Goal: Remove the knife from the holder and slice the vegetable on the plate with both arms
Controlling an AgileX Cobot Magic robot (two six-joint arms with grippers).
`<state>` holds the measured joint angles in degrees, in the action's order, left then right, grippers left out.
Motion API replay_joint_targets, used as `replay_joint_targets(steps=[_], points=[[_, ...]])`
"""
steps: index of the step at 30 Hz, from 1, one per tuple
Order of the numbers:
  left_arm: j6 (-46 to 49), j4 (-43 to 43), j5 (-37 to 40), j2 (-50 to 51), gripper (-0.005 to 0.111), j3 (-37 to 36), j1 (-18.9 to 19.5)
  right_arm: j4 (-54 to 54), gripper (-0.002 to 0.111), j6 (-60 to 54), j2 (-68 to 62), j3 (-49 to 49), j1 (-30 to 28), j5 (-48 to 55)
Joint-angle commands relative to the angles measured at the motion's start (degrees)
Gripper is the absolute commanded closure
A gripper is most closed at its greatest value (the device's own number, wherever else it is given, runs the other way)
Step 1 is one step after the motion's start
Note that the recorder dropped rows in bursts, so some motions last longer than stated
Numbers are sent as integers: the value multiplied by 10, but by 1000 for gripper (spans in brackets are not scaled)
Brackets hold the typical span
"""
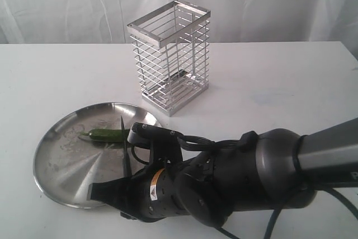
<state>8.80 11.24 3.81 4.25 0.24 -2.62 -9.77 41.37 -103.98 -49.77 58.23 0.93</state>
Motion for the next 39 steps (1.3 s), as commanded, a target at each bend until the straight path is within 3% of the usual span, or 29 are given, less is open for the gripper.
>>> replay_joint_targets(steps=[1, 8, 10, 13, 19, 23, 30, 36, 39], points=[[-93, 79, -49, -3, 107, -2, 1, 7, 108, -8, 2, -4, 0, -2], [-216, 98, -31, -3, 107, -2, 1, 7, 108, -6, 2, -4, 0, 3], [-246, 98, 20, -3, 107, 6, 1, 7, 108, -6, 3, -4, -1, 10], [-235, 98, 108, -2, 107, 55, 1, 12, 108, -6, 11, -4, -1, 16], [-218, 140, 147, 19, 107, 115, 1, 49, 108, -6, 17, -5, -8, 64], [-135, 223, 192, 76, 107, 141, 1, 82, 108, 11, 17, -5, -18, 53], [68, 354, 155, 200, 107, 208, 0, 83, 108, 15, 17, -17, -25, 42], [82, 371, 122, 332, 106, 253, -33, 83, 108, 15, 7, -37, -25, 42], [100, 375, 123, 405, 100, 273, -45, 83, 108, 24, -5, -44, -25, 53]])
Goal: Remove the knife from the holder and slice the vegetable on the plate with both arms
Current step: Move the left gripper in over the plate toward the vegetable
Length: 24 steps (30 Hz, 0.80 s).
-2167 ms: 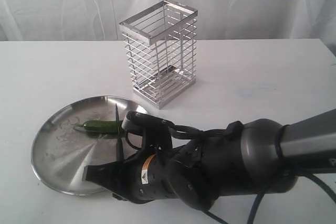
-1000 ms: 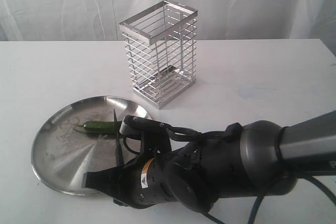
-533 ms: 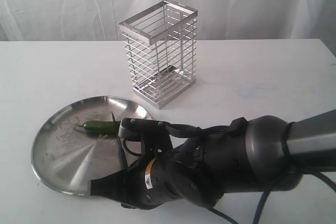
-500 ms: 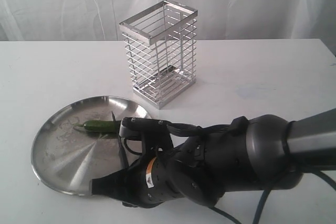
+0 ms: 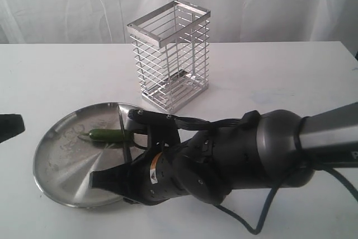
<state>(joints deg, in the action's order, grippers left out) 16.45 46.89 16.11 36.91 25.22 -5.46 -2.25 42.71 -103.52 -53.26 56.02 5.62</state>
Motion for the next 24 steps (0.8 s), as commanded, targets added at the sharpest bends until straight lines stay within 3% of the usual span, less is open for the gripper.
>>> replay_joint_targets(steps=[1, 8, 24], points=[[33, 22, -3, 102, 96, 31, -20, 8, 108, 12, -10, -10, -2, 6], [66, 42, -11, 221, 77, 81, -21, 8, 108, 19, -12, -10, -2, 12], [283, 257, 26, 344, 77, 146, -21, 10, 108, 25, -12, -10, -22, 31]])
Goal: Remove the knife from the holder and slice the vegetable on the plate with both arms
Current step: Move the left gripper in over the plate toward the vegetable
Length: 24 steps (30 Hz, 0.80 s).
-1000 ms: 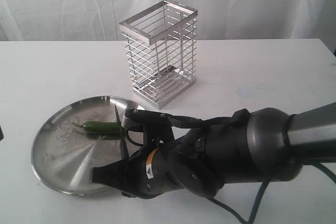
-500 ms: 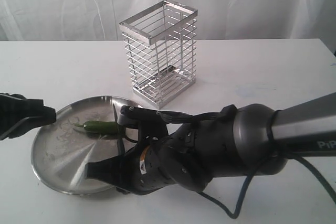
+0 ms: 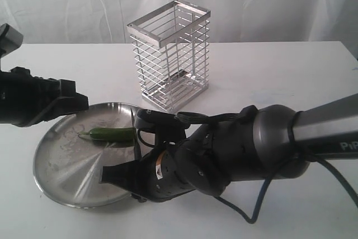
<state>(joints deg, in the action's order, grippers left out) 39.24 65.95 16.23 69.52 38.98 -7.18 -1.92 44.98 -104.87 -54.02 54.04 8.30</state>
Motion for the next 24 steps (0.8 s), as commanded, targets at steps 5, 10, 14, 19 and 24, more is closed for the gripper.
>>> replay_joint_targets(steps=[5, 10, 14, 19, 24], points=[[96, 90, 31, 32, 77, 18, -3, 6, 108, 2, 3, -2, -3, 3], [111, 90, 22, 32, 77, 18, -3, 6, 108, 2, 16, -2, -3, -3], [111, 90, 22, 32, 77, 18, -3, 6, 108, 2, 20, -2, -2, -3], [112, 90, 22, 32, 77, 18, -3, 6, 108, 2, 12, -2, 17, -7], [111, 90, 25, 32, 77, 18, -3, 6, 108, 2, -9, -2, 19, -7]])
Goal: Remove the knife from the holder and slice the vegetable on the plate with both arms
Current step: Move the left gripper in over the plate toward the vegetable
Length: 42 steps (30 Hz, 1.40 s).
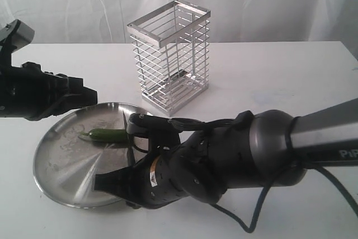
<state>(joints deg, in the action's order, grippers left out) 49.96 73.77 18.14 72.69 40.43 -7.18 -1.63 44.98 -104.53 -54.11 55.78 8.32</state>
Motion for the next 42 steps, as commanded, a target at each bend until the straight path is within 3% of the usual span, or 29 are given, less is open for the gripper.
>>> replay_joint_targets(steps=[1, 21, 25, 29, 42], points=[[4, 12, 8, 0, 77, 3, -3, 4, 108, 2, -13, -1, 2, -8], [14, 14, 7, 7, 77, 3, -3, 4, 108, 0, -12, -1, -14, -16], [15, 123, -4, 48, 80, 6, -3, 4, 108, -10, -12, -1, -14, -16], [27, 136, 53, 106, 106, 43, -3, 4, 108, -11, -12, -1, -14, -11], [-2, 101, 98, 282, 107, 183, 1, 4, 108, -4, -12, -1, -14, -8]])
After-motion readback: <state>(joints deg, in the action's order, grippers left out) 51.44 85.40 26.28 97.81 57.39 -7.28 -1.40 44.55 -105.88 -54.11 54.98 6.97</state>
